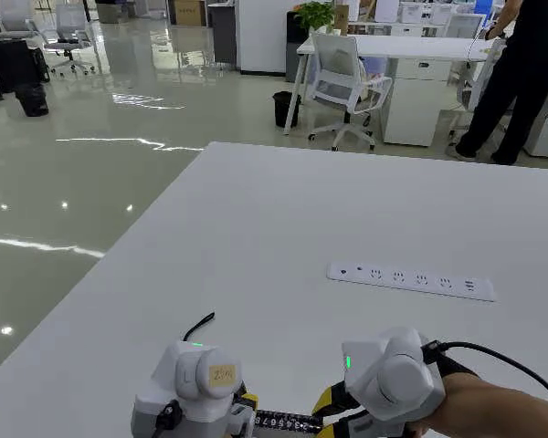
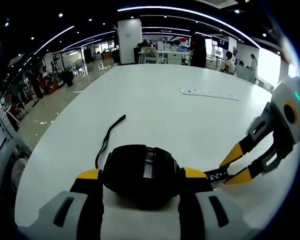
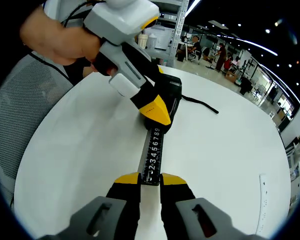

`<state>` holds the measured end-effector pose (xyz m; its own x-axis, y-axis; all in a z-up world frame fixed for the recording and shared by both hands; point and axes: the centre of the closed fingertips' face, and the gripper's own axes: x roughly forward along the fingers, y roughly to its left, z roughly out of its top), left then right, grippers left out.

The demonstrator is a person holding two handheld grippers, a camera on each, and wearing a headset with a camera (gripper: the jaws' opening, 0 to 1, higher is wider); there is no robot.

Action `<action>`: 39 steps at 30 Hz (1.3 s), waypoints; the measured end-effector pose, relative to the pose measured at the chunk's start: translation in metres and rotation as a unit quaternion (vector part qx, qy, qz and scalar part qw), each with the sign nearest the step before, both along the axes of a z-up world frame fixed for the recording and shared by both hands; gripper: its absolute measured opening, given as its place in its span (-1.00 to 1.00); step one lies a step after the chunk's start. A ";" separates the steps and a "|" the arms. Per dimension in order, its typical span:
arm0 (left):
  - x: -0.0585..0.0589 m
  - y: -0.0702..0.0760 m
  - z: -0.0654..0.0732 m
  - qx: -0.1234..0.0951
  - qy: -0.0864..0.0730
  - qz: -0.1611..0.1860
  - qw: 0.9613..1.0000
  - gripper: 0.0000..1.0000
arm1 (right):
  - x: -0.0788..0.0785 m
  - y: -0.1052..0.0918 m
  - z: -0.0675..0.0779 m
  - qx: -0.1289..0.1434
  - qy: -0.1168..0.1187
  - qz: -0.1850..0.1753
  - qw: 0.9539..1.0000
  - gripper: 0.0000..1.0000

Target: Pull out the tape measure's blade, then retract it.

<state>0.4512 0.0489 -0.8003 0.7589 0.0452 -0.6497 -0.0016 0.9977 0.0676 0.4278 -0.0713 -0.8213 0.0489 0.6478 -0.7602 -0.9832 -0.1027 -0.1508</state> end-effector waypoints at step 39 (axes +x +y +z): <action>-0.002 0.000 -0.001 -0.004 0.004 -0.002 1.000 0.12 | -0.001 0.012 -0.003 0.001 0.000 0.004 1.000 -0.72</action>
